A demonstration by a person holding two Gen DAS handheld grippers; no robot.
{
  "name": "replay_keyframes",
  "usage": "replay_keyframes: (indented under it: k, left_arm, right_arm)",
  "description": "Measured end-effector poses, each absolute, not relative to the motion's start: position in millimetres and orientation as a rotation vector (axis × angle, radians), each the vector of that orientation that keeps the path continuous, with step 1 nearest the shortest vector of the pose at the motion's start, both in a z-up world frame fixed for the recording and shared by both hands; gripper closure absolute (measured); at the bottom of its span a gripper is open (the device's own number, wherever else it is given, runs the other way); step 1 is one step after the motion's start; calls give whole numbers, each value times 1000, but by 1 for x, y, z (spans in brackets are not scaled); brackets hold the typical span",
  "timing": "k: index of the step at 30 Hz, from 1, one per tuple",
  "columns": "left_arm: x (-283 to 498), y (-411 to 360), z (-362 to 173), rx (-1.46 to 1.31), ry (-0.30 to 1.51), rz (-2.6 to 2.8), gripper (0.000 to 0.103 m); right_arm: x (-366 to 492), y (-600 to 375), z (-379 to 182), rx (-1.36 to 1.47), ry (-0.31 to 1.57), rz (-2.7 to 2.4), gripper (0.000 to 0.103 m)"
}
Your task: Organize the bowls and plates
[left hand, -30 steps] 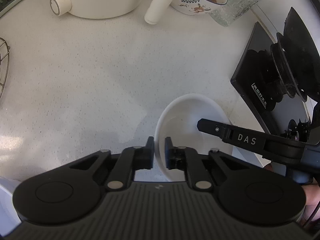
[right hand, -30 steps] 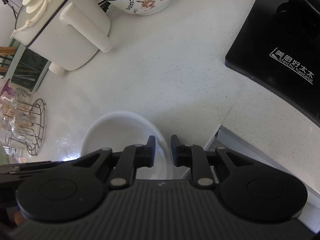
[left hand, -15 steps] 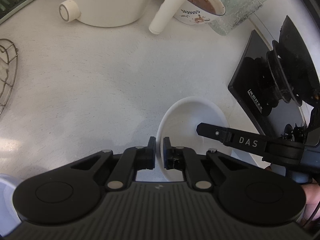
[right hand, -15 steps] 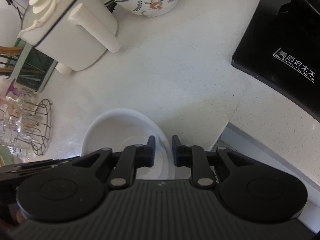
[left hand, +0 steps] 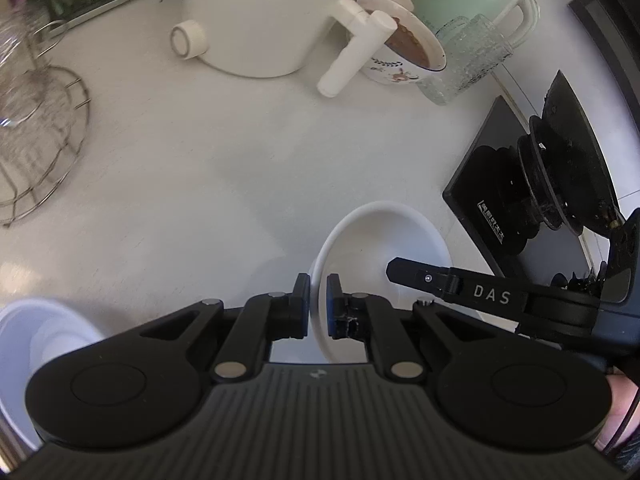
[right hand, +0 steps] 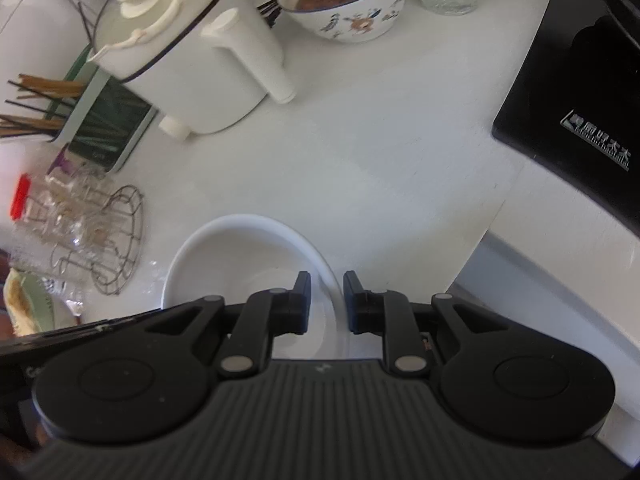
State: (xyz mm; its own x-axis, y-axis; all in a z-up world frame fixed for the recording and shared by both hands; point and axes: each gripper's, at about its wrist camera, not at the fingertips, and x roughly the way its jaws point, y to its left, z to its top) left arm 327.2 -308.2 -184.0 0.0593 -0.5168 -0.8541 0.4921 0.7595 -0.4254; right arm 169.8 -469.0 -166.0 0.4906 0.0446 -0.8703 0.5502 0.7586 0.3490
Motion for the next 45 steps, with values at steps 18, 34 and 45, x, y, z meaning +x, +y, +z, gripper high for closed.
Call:
replay_keyframes:
  k: [18, 34, 45]
  left_arm:
    - [306, -220, -149, -66, 1216, -698, 94]
    - [298, -162, -137, -144, 1185, -627, 94]
    - [296, -119, -136, -244, 1130, -500, 94]
  right_arm:
    - [163, -401, -141, 621, 958, -202, 82]
    - [178, -359, -125, 552, 932, -115, 81]
    - [201, -332, -133, 549, 1001, -11, 81]
